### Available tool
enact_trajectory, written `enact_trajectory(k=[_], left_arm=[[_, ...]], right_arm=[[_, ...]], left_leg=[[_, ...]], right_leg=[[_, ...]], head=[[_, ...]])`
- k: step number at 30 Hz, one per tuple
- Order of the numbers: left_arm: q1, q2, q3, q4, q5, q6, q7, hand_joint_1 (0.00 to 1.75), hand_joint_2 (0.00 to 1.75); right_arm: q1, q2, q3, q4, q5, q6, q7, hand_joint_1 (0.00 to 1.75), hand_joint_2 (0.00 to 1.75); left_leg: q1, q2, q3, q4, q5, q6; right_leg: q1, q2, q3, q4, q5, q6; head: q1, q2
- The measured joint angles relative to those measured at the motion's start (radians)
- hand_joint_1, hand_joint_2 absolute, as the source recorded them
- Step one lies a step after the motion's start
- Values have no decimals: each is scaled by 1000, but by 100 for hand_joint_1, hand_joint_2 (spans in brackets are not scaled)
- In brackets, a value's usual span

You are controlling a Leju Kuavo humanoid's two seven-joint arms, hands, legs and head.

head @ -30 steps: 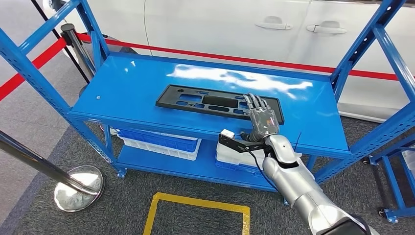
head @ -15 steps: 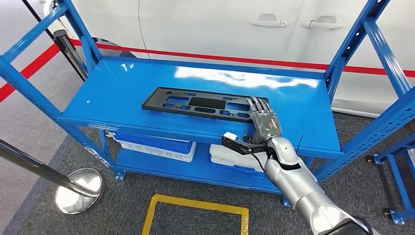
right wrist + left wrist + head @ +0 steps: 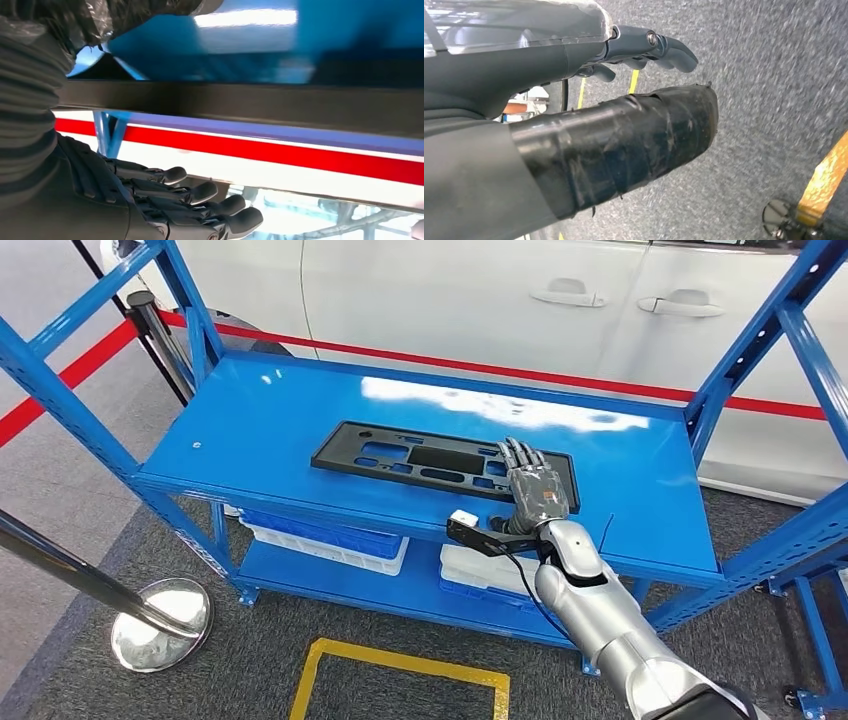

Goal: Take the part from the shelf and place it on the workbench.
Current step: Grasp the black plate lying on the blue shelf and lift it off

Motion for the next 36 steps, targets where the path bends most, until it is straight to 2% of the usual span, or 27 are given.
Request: enact_trajectory(k=[1,2,3,5,6,7,8,11,12,13,15,16,17,18,19,20,21,22,23,24,25,26,29,30,36], left_arm=[[0,0,0,0,0,0,0,0,0],[-1,0,0,0,0,0,-1,0,0],[-1,-1,0,0,0,0,-1,0,0],[1,-3,0,0,0,-1,-1,0,0],[1,-4,1,0,0,-1,-1,0,0],[0,-4,1,0,0,-1,-1,0,0],[0,-4,1,0,0,-1,-1,0,0],[0,-4,1,0,-1,-1,-1,0,0],[-1,-4,1,0,-1,-1,-1,0,0],[-1,-4,1,0,-1,-2,-1,0,0],[0,-5,1,0,-2,-2,-2,0,0],[1,-5,1,0,-2,-2,-2,0,0],[2,-6,1,0,-2,-2,-2,0,0],[3,-6,1,0,-2,-2,-2,0,0],[4,-5,1,0,-2,-2,-2,0,0],[5,-5,1,-1,-2,-2,-2,0,0],[6,-5,1,-1,-2,-2,-2,0,0],[5,-5,1,-1,-2,-2,-2,0,0],[4,-5,1,-1,-2,-2,-2,0,0],[3,-5,1,-1,-3,-2,-2,0,0],[2,-5,1,-1,-3,-2,-2,0,0],[2,-6,1,-1,-3,-1,-2,0,0],[3,-8,1,-1,-7,0,2,0,0],[3,-8,1,-1,-9,1,3,0,0],[3,-7,1,-1,-12,0,1,0,0]], right_arm=[[4,0,0,3,2,0,0,0,175],[8,0,0,6,4,0,1,0,175],[9,0,0,8,6,0,1,0,175],[9,0,0,10,9,0,2,0,175],[8,0,0,11,10,0,2,0,175],[7,0,0,12,11,-2,1,0,175],[6,1,0,12,11,-3,1,8,175],[1,5,0,11,10,-1,1,31,175],[0,7,0,11,9,1,0,31,175],[-1,8,0,12,8,2,0,31,175],[0,8,-1,15,6,2,-1,31,175],[2,8,-1,16,5,2,-1,31,175],[3,8,-1,17,4,2,-2,31,175],[4,8,-1,18,4,2,-2,31,175],[5,8,-1,18,3,2,-2,31,175],[5,8,-1,18,2,2,-2,56,175],[5,8,-1,18,1,2,-3,88,175],[5,8,-1,19,0,2,-3,121,175],[5,8,-2,19,0,2,-3,155,175],[5,8,-2,19,0,1,-3,164,175],[5,8,-2,20,0,1,-3,166,175],[6,8,-2,20,0,1,-5,167,175],[4,9,-2,22,-2,2,-7,169,175],[3,9,-2,23,-2,2,-8,168,175],[-1,9,-2,24,-3,3,-15,172,175]], left_leg=[[0,-2,1,1,-3,2],[1,-5,4,3,-6,1],[3,-8,7,6,-11,-1],[6,-13,14,18,-25,-11],[6,-14,13,28,-33,-17],[5,-15,10,36,-39,-24],[3,-16,6,40,-42,-29],[5,-16,9,44,-50,-42],[7,-14,5,60,-62,-47],[8,-11,-10,94,-81,-51],[10,-5,-74,218,-135,-57],[11,-4,-108,278,-153,-58],[12,-4,-131,314,-155,-59],[12,-4,-136,312,-137,-58],[12,-3,-121,270,-101,-56],[12,-3,-94,203,-59,-52],[9,-2,-64,139,-29,-48],[7,-1,-40,86,-13,-44],[4,-1,-28,59,-10,-40],[1,-1,-24,52,-17,-37],[2,-2,-22,45,-17,-35],[3,-3,-21,41,-15,-36],[3,-4,-17,31,-11,-37],[2,-5,-17,31,-12,-36],[-2,-5,-16,32,-15,-28]], right_leg=[[-3,1,-31,51,-13,3],[-8,1,-48,73,-7,7],[-12,1,-46,56,19,10],[-20,2,-1,-55,91,15],[-20,3,23,-110,113,14],[-19,5,38,-143,121,11],[-17,8,43,-155,115,6],[-16,8,51,-162,110,-13],[-17,7,57,-167,110,-19],[-19,4,63,-171,109,-25],[-18,1,69,-175,106,-32],[-17,0,71,-175,105,-34],[-17,0,74,-175,102,-35],[-16,1,78,-174,99,-35],[-17,2,84,-174,96,-34],[-17,4,90,-174,91,-31],[-15,4,95,-174,87,-27],[-13,5,98,-174,83,-23],[-12,5,98,-174,82,-17],[-10,5,98,-176,82,-11],[-10,4,99,-178,81,-7],[-9,4,101,-182,83,-10],[-9,3,109,-193,88,-30],[-10,3,111,-196,87,-31],[-11,2,117,-207,90,-27]], head=[[0,0],[0,0],[0,0],[0,0],[1,0],[0,0],[0,0],[-1,0],[-1,0],[-2,0],[-3,0],[-3,0],[-3,0],[-3,0],[-3,0],[-3,0],[-3,0],[-3,0],[-2,0],[-3,0],[-2,0],[-2,0],[-1,0],[-2,0],[-2,0]])
